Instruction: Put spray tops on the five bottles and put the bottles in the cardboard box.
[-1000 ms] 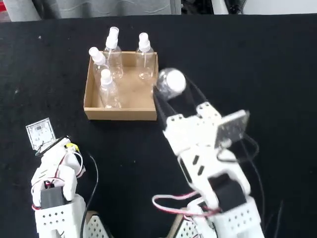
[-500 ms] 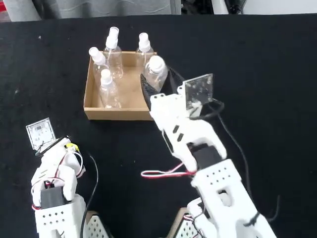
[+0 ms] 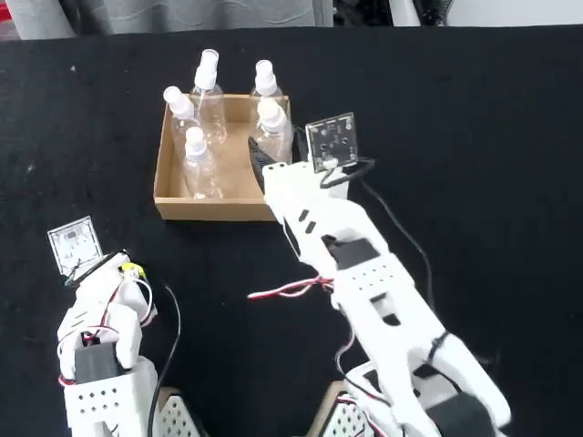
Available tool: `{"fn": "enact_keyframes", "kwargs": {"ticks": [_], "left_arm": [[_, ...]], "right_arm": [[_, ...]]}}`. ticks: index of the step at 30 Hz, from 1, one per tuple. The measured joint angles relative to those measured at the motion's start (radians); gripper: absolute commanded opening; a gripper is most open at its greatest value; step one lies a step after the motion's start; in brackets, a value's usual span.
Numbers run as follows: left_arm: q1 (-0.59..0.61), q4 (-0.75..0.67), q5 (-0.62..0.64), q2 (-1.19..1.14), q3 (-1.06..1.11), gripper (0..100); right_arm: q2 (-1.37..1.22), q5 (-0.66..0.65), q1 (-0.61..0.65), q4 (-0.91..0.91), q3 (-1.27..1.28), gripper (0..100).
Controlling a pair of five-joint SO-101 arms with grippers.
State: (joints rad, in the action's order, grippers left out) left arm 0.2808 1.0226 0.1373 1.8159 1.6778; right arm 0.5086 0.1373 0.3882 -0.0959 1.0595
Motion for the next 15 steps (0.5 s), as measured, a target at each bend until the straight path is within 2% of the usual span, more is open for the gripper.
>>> {"fn": "enact_keyframes", "kwargs": {"ticks": [15], "left_arm": [[0.000, 0.000, 0.000, 0.000, 0.000, 3]], "right_arm": [[-0.199, 0.000, 0.000, -0.189, -0.008, 5.0]]}}
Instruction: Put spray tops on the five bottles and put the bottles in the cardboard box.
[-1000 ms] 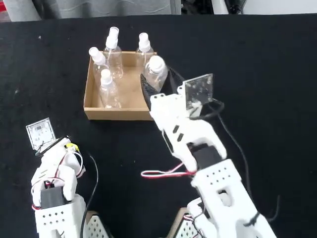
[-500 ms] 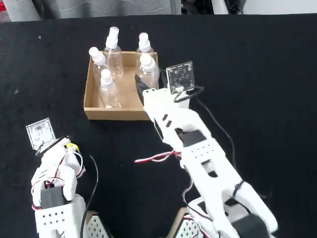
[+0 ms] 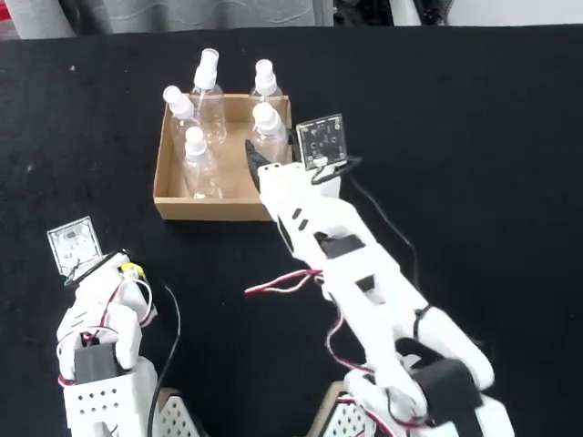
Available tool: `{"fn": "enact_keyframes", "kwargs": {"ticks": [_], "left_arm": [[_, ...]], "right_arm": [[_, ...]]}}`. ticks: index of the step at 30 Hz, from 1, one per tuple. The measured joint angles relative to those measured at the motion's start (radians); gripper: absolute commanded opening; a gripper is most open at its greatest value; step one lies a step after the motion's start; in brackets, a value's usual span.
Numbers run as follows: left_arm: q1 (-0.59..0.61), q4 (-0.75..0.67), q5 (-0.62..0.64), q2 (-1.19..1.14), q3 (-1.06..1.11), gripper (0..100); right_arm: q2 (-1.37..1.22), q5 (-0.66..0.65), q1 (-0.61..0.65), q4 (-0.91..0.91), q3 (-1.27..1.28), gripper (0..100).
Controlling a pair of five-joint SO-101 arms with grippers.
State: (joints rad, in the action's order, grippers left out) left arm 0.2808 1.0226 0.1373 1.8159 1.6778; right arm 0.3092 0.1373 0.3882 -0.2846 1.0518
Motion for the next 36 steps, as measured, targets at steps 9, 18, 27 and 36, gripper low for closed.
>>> {"fn": "enact_keyframes", "kwargs": {"ticks": [9, 18, 27, 36], "left_arm": [[0.000, 0.000, 0.000, 0.000, 0.000, 3], [0.000, 0.000, 0.000, 0.000, 0.000, 3], [0.000, 0.000, 0.000, 0.000, 0.000, 3], [0.000, 0.000, 0.000, 0.000, 0.000, 3]], "right_arm": [[-0.172, 0.000, 0.000, -0.014, -0.092, 5.0], [-0.261, 0.000, 0.000, -0.015, -0.120, 5.1], [-0.345, 0.002, 0.000, -0.025, -0.183, 5.1], [-0.348, 0.002, 0.000, -0.025, -0.186, 5.4]]}}
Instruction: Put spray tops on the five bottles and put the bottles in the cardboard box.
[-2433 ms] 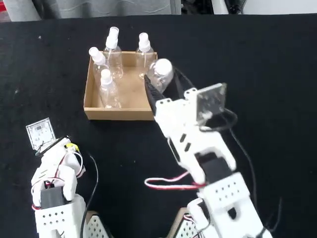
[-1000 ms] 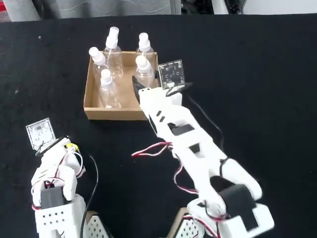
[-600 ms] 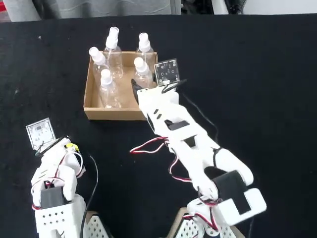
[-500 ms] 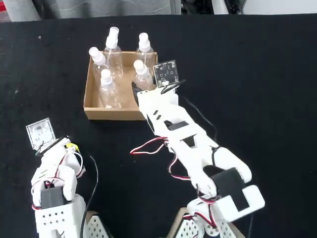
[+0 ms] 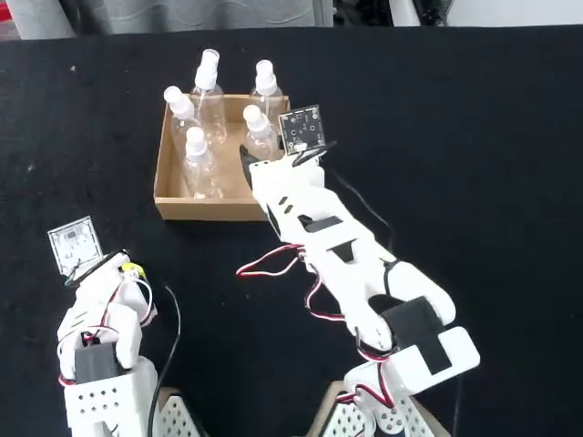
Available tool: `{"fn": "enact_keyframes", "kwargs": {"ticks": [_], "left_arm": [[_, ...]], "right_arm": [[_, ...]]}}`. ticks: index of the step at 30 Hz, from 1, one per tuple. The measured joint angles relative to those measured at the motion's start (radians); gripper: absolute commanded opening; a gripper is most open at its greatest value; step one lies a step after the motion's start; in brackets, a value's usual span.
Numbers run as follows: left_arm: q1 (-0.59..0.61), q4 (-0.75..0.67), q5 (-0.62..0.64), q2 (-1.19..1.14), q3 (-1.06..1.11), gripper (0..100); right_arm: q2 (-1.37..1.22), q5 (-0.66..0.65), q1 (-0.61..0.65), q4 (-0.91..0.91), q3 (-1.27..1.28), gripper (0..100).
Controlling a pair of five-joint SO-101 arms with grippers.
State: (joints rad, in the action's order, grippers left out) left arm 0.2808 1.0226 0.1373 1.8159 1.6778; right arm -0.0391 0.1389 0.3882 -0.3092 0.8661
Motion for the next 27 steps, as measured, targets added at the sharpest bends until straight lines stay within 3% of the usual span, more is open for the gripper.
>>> {"fn": "enact_keyframes", "kwargs": {"ticks": [7, 17, 27], "left_arm": [[0.000, 0.000, 0.000, 0.000, 0.000, 3], [0.000, 0.000, 0.000, 0.000, 0.000, 3], [0.000, 0.000, 0.000, 0.000, 0.000, 3]], "right_arm": [[0.000, 0.000, 0.002, 0.000, 0.000, 20.8], [-0.008, 0.000, 0.052, 0.000, 0.002, 33.5], [-0.008, 0.000, 0.055, 0.035, 0.002, 35.5]]}}
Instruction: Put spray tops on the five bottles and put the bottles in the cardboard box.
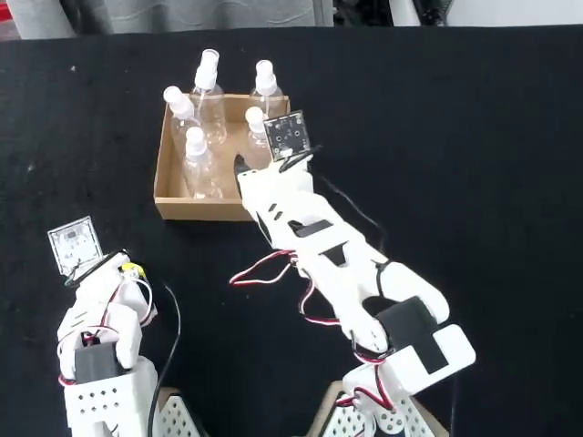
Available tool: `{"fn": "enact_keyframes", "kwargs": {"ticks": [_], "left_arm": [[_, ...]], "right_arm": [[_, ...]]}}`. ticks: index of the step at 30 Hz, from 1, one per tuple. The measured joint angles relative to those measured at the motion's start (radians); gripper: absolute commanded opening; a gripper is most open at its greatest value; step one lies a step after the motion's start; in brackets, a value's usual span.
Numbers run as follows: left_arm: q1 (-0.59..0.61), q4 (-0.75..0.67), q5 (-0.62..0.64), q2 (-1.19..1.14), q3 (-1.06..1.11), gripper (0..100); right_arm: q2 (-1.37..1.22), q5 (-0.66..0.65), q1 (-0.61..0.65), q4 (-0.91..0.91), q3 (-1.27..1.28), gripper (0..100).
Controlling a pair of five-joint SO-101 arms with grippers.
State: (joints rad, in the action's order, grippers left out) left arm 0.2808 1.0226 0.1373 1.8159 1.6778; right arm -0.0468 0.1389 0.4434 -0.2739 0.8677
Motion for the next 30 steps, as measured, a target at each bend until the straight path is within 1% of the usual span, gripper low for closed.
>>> {"fn": "enact_keyframes", "kwargs": {"ticks": [8, 18, 21, 30], "left_arm": [[0.000, 0.000, 0.000, 0.000, 0.000, 3], [0.000, 0.000, 0.000, 0.000, 0.000, 3], [0.000, 0.000, 0.000, 0.000, 0.000, 3], [0.000, 0.000, 0.000, 0.000, 0.000, 3]], "right_arm": [[0.005, -0.029, 0.002, 0.005, 0.003, 35.5], [0.120, -0.041, 0.005, 0.011, 0.098, 35.4], [0.160, -0.041, 0.005, 0.075, 0.098, 35.4], [0.336, -0.041, 0.005, 0.344, 0.098, 35.4]]}}
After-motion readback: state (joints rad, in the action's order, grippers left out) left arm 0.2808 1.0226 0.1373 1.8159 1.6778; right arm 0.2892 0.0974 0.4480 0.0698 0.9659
